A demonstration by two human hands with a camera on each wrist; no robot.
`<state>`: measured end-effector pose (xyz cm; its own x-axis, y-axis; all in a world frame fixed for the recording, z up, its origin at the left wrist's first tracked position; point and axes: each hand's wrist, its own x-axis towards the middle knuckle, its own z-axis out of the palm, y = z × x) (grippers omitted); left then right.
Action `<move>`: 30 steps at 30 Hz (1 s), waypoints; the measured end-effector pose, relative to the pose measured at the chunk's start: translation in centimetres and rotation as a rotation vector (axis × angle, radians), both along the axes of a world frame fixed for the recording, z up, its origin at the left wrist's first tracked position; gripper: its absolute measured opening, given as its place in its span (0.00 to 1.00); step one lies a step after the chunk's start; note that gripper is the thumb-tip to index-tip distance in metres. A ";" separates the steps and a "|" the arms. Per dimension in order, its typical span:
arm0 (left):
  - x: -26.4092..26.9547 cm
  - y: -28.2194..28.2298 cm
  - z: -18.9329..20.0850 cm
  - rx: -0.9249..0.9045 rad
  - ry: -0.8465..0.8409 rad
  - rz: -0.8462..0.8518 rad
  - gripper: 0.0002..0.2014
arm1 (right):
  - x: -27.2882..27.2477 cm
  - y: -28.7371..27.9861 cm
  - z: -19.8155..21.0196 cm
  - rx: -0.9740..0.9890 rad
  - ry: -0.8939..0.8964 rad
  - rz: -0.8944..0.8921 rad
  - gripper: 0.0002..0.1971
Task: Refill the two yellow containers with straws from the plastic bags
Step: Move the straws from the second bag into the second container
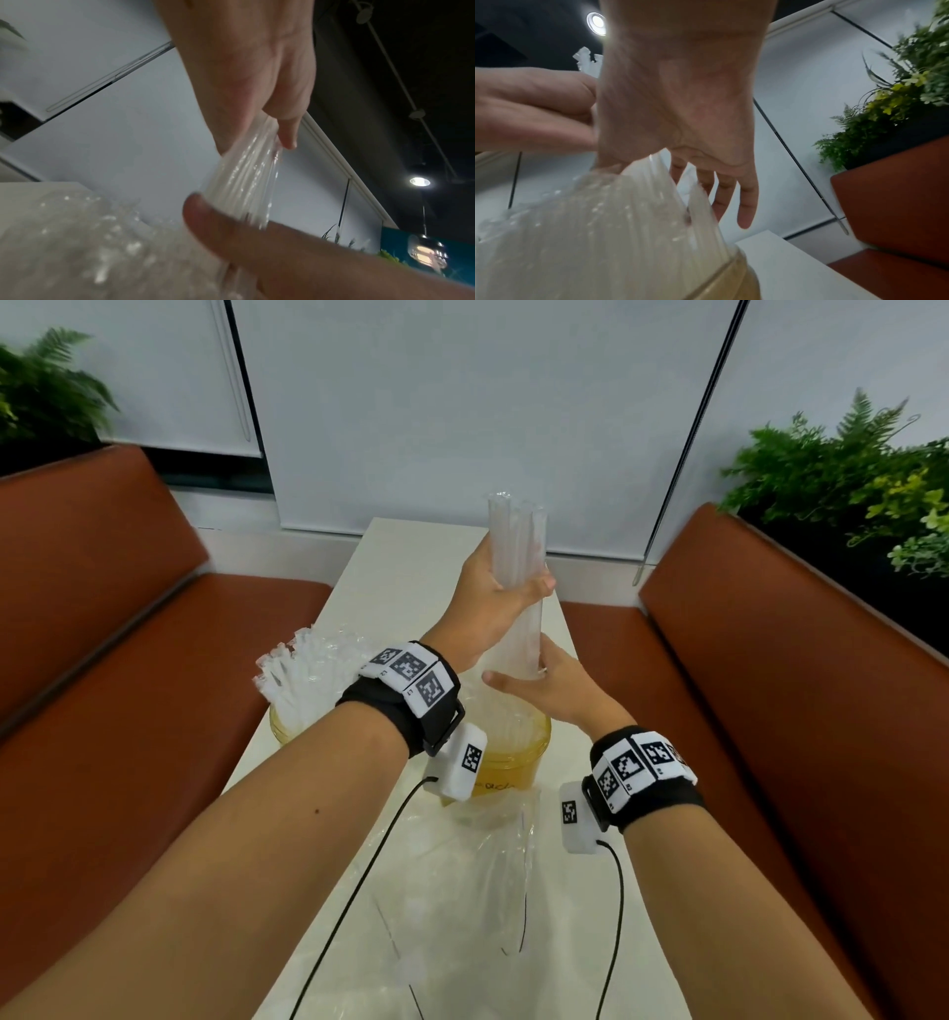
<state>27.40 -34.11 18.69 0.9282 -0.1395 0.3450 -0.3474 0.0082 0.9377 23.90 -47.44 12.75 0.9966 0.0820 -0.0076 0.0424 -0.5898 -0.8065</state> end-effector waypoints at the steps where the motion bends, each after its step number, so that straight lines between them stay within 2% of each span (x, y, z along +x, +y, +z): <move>1: -0.1 0.1 -0.1 0.000 0.010 -0.005 0.23 | -0.1 0.4 0.3 0.043 -0.036 0.010 0.36; 5: -0.7 0.0 0.1 0.006 0.020 0.001 0.24 | 0.4 2.6 1.4 0.174 -0.269 -0.116 0.29; 8: -1.5 0.4 0.6 0.028 0.010 0.040 0.27 | 1.5 3.1 1.2 0.245 -0.212 -0.114 0.19; 11: -1.9 1.8 -0.5 0.252 -0.020 0.032 0.37 | 1.6 2.6 1.2 0.304 -0.228 -0.063 0.07; 13: -1.8 2.8 -2.2 0.489 -0.045 0.021 0.49 | 1.3 2.2 1.2 0.402 -0.201 0.003 0.06; 15: -2.0 3.4 -3.9 0.758 -0.006 0.009 0.55 | 0.9 2.0 1.2 0.478 -0.121 0.042 0.09; 18: -2.6 3.9 -6.3 0.892 0.115 -0.075 0.61 | 1.0 1.9 0.5 0.524 -0.116 0.025 0.03; 21: -2.8 4.3 -7.8 0.828 0.079 -0.100 0.59 | 0.8 2.4 -0.6 0.390 -0.151 -0.028 0.10; 25: -3.6 4.9 -5.1 0.579 0.144 -0.204 0.57 | 0.8 2.9 -1.2 0.301 -0.190 -0.063 0.09; 28: -4.3 4.7 -0.8 0.257 -0.032 -0.098 0.60 | 1.1 2.8 -1.3 0.201 -0.183 -0.086 0.06; 30: -4.7 3.6 2.1 0.104 -0.180 0.041 0.53 | 1.1 2.7 -1.3 0.210 -0.171 -0.104 0.08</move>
<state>22.74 -30.51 20.78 0.8583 -0.1462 0.4919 -0.5077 -0.1029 0.8554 24.96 -44.71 11.49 0.9852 -0.0383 0.1674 0.1363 -0.4187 -0.8978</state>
